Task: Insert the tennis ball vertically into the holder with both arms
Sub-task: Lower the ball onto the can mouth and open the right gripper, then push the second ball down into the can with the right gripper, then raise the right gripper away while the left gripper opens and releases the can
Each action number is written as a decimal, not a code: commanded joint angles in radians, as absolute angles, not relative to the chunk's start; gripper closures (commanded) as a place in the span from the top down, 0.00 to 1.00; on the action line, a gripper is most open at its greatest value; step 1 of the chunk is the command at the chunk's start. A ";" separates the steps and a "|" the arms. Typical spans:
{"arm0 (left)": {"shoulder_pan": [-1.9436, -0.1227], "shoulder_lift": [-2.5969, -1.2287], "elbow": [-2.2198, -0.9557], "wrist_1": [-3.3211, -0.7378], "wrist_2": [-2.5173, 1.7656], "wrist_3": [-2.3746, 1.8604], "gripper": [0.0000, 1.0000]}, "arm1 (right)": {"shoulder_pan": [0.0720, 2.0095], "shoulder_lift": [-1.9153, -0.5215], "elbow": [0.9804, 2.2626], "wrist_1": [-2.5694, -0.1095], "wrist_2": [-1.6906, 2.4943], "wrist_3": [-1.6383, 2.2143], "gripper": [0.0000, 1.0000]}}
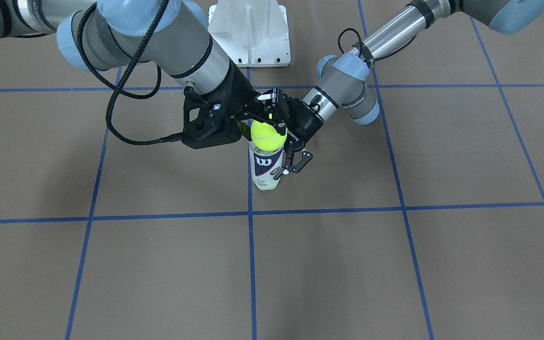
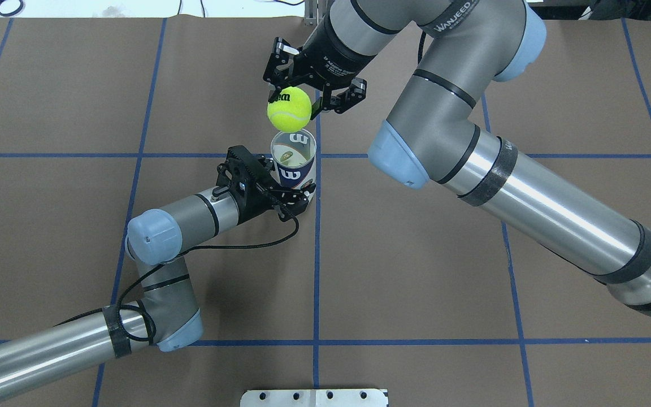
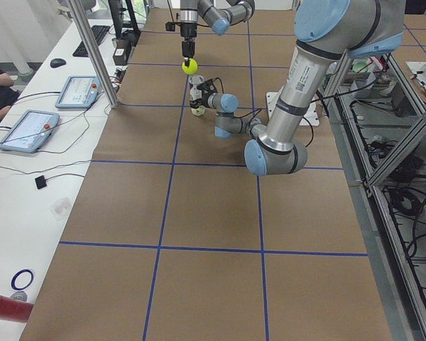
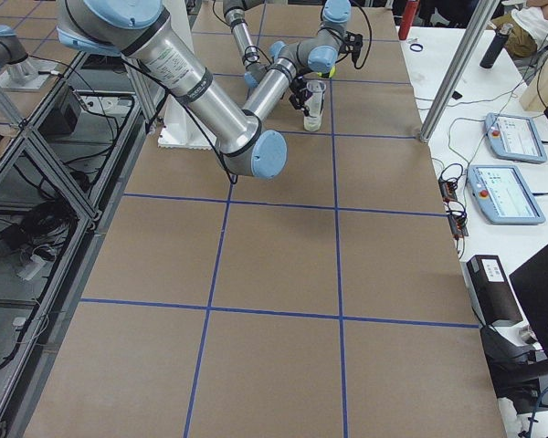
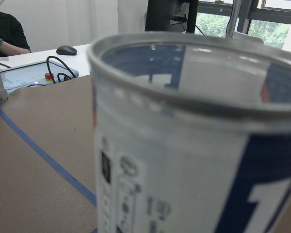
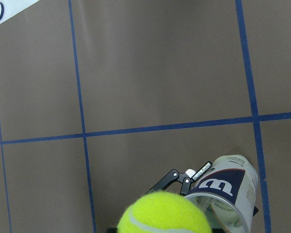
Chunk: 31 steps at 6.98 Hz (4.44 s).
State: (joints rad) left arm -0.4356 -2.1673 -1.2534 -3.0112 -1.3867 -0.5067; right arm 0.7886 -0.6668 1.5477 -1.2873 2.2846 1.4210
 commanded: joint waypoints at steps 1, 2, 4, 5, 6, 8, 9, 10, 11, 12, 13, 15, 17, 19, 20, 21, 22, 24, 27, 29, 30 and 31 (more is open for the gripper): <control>-0.436 -2.166 -1.253 -3.011 -1.387 -0.506 0.83 | 0.779 -0.666 1.546 -1.304 2.284 1.416 0.00; -0.436 -2.166 -1.253 -3.011 -1.387 -0.506 0.83 | 0.772 -0.667 1.545 -1.305 2.283 1.422 0.20; -0.437 -2.166 -1.253 -3.011 -1.387 -0.506 0.83 | 0.762 -0.675 1.557 -1.304 2.258 1.433 1.00; -0.437 -2.166 -1.253 -3.011 -1.387 -0.506 0.83 | 0.762 -0.675 1.559 -1.305 2.255 1.433 1.00; -0.437 -2.166 -1.253 -3.011 -1.387 -0.506 0.83 | 0.762 -0.673 1.568 -1.304 2.255 1.433 1.00; -0.437 -2.166 -1.253 -3.011 -1.387 -0.506 0.83 | 0.764 -0.678 1.609 -1.311 2.255 1.443 0.91; -0.437 -2.166 -1.253 -3.011 -1.387 -0.506 0.84 | 0.767 -0.678 1.627 -1.313 2.255 1.459 0.03; -0.437 -2.166 -1.253 -3.011 -1.387 -0.506 0.84 | 0.772 -0.677 1.632 -1.309 2.255 1.447 0.00; -0.437 -2.166 -1.253 -3.011 -1.387 -0.506 0.84 | 0.769 -0.676 1.631 -1.308 2.253 1.445 0.00; -0.437 -2.166 -1.253 -3.011 -1.387 -0.506 0.84 | 0.761 -0.678 1.620 -1.308 2.249 1.440 0.00; -0.437 -2.166 -1.253 -3.011 -1.387 -0.506 0.84 | 0.726 -0.680 1.606 -1.307 2.197 1.440 0.00; -0.437 -2.164 -1.253 -3.011 -1.387 -0.506 0.84 | 0.678 -0.678 1.554 -1.307 2.134 1.439 0.00; -0.436 -2.166 -1.253 -3.011 -1.387 -0.506 0.84 | 0.673 -0.684 1.555 -1.305 2.135 1.439 0.00; -0.436 -2.164 -1.253 -3.011 -1.387 -0.506 0.84 | 0.693 -0.677 1.572 -1.304 2.141 1.440 0.00; -0.436 -2.164 -1.253 -3.011 -1.387 -0.506 0.93 | 0.710 -0.680 1.591 -1.302 2.146 1.440 0.33; -0.437 -2.161 -1.253 -3.011 -1.387 -0.506 1.00 | 0.710 -0.680 1.598 -1.302 2.145 1.442 0.99; -0.436 -2.158 -1.253 -3.011 -1.387 -0.506 1.00 | 0.713 -0.683 1.609 -1.302 2.145 1.443 1.00; -0.437 -2.155 -1.255 -3.011 -1.390 -0.508 1.00 | 0.741 -0.683 1.620 -1.304 2.148 1.442 1.00; -0.431 -2.151 -1.259 -3.023 -1.390 -0.509 1.00 | 0.770 -0.684 1.620 -1.304 2.151 1.442 1.00; -0.431 -2.135 -1.272 -3.025 -1.388 -0.512 1.00 | 0.787 -0.695 1.629 -1.305 2.172 1.440 1.00; -0.431 -2.117 -1.296 -3.025 -1.388 -0.514 1.00 | 0.813 -0.707 1.637 -1.305 2.204 1.440 1.00; -0.431 -2.085 -1.316 -3.025 -1.388 -0.514 1.00 | 0.843 -0.731 1.653 -1.305 2.241 1.437 1.00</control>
